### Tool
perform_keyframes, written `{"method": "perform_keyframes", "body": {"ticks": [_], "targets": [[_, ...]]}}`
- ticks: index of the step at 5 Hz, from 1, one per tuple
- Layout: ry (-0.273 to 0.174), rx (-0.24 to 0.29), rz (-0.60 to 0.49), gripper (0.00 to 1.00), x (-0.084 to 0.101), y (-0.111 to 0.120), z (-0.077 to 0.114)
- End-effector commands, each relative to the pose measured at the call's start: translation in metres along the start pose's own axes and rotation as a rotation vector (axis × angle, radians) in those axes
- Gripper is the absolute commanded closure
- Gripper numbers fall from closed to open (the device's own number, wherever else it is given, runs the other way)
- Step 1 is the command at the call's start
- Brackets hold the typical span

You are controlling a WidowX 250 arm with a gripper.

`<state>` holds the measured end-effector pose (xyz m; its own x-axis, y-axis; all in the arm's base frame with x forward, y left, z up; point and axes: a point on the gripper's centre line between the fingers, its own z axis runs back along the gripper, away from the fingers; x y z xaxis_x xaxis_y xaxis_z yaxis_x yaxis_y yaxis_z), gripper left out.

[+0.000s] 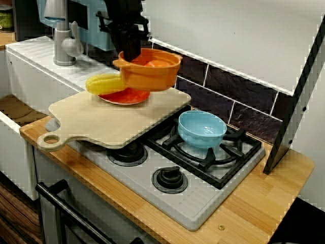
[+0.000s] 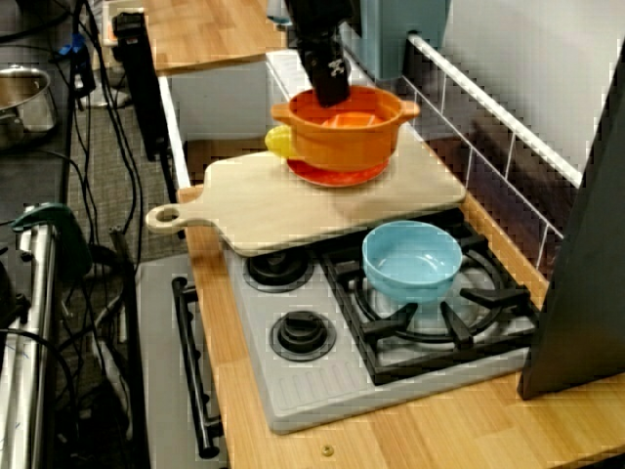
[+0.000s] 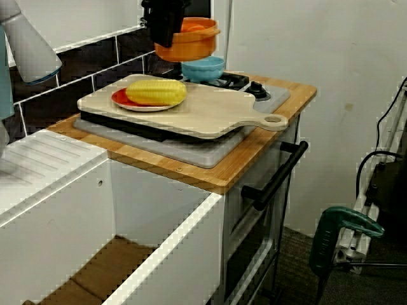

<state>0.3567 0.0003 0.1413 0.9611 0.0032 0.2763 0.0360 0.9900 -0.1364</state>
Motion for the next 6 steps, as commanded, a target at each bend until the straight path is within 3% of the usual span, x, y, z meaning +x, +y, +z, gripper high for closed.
{"method": "perform_keyframes", "body": {"ticks": [1,3,6], "targets": [[-0.063,0.014,-0.088,1.0,-0.02,-0.004,0.022],[-0.051,0.021,-0.14,1.0,-0.039,-0.009,0.021],[-0.037,0.058,-0.169,1.0,-0.06,0.005,0.012]]}}
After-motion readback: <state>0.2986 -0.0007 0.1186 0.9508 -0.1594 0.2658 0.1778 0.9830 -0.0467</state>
